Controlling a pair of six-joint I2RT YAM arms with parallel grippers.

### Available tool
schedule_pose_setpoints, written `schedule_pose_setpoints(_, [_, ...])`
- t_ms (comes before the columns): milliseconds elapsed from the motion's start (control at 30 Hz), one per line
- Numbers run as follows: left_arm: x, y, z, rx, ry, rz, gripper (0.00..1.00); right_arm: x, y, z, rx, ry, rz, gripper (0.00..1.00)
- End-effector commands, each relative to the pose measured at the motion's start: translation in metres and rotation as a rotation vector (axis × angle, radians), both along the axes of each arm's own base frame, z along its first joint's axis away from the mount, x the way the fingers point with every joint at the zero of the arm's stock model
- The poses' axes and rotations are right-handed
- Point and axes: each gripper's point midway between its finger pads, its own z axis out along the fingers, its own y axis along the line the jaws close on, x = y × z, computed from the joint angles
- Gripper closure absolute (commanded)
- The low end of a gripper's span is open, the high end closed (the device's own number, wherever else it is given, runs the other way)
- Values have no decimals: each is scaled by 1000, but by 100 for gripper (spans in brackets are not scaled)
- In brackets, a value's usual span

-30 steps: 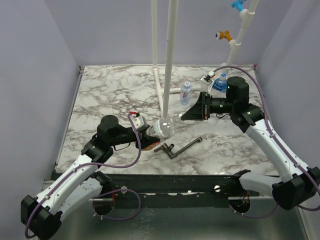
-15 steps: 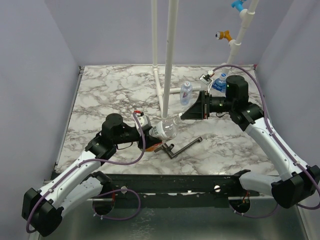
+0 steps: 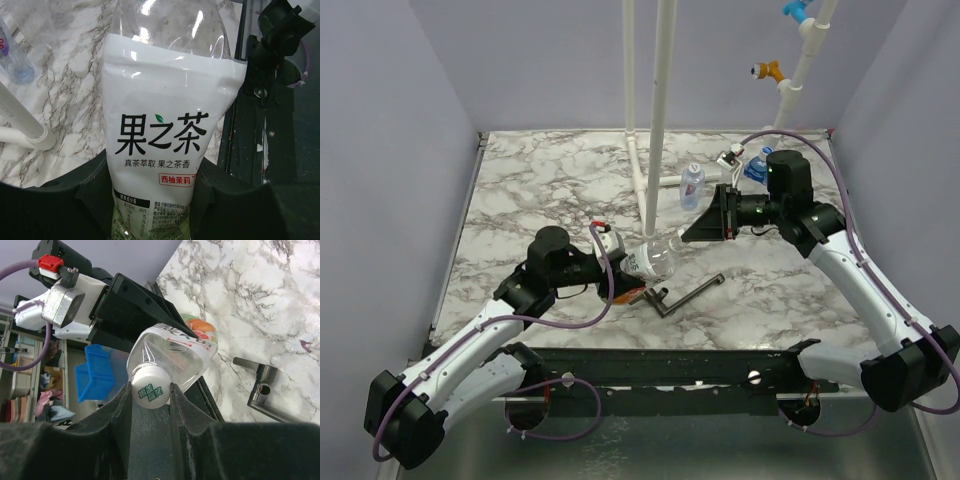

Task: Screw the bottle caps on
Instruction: Screw the bottle cap onto the plastic bottle.

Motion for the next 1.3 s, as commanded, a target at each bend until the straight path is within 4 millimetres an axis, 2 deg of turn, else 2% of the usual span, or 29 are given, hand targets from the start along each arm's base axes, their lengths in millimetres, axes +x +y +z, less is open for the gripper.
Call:
schedule_pose_setpoints(0, [-1,-6,13,-28,-43,-36,100,-1,1,5,-14,-20,7,80])
schedule_pose_setpoints(233, [0,-8,11,-25,-36,-42,100,-8,3,2,-14,-5,37,80])
schedule_pose_setpoints(500, [2,-8,11,-24,-40,-36,100,-1,0,-9,-66,-4,-3,81])
schedule_pose_setpoints(833, [4,-14,5,-11,-5,-54,100,-6,8,-8,-90,-28,13,81])
schedule_pose_setpoints(1267, [8,-26,7,-6,63,-78,100,-12,0,-15,-160,-65,18,83])
